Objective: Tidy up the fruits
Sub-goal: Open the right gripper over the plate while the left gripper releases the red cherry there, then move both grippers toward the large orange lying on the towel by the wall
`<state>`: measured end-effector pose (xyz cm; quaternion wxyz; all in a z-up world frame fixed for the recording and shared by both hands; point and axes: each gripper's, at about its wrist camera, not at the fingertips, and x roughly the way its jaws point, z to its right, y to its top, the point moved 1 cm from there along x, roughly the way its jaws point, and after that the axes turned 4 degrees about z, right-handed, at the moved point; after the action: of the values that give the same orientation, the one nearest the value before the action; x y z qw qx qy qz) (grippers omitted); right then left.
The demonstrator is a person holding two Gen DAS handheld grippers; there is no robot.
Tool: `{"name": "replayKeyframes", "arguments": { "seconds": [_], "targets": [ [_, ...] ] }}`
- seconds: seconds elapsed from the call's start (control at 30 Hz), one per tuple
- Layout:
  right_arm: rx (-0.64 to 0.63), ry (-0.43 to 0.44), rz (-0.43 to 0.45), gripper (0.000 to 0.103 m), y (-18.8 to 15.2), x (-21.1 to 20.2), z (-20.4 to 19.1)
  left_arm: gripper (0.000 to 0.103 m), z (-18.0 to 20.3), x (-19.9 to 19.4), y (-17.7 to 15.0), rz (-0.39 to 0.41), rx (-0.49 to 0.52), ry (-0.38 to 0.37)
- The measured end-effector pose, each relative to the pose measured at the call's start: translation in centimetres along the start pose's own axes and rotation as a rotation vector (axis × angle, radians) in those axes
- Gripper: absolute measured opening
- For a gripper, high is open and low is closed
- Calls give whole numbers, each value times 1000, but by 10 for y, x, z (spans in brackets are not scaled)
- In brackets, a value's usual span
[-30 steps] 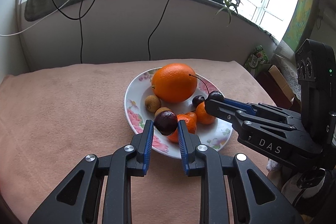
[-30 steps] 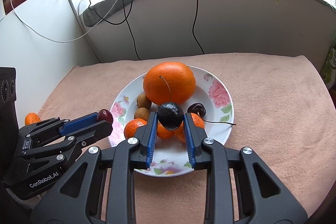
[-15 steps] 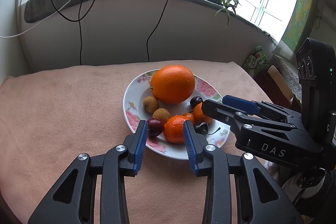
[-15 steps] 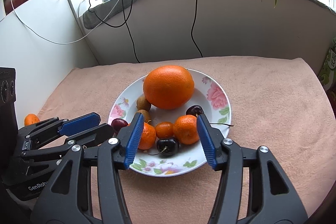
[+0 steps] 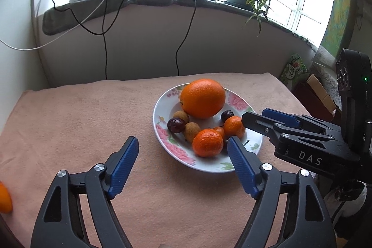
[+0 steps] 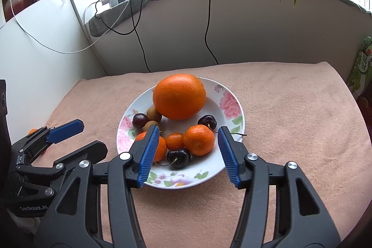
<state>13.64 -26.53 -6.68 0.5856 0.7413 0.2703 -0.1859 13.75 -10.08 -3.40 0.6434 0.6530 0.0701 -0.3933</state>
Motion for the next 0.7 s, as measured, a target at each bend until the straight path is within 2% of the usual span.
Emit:
{"name": "replayKeyframes", "arguments": {
  "seconds": [0.27, 0.37, 0.53, 0.6, 0.67, 0.7],
  "targets": [
    [-5, 35, 52, 55, 4, -12, -12, 79, -12, -17, -4, 15, -21, 54],
    [-10, 79, 37, 55, 6, -11, -21, 79, -18, -27, -6, 28, -32, 76],
    [-75, 91, 14, 56, 8, -9, -48, 79, -33, -49, -8, 60, -48, 119],
    [-116, 82, 20, 85, 10, -9, -60, 80, -41, -57, -10, 71, -60, 137],
    [-155, 83, 44, 93, 11, -12, -73, 81, -50, -66, -13, 77, -74, 159],
    [-176, 83, 48, 93, 12, -12, -80, 81, -54, -70, -15, 81, -81, 170]
  ]
}}
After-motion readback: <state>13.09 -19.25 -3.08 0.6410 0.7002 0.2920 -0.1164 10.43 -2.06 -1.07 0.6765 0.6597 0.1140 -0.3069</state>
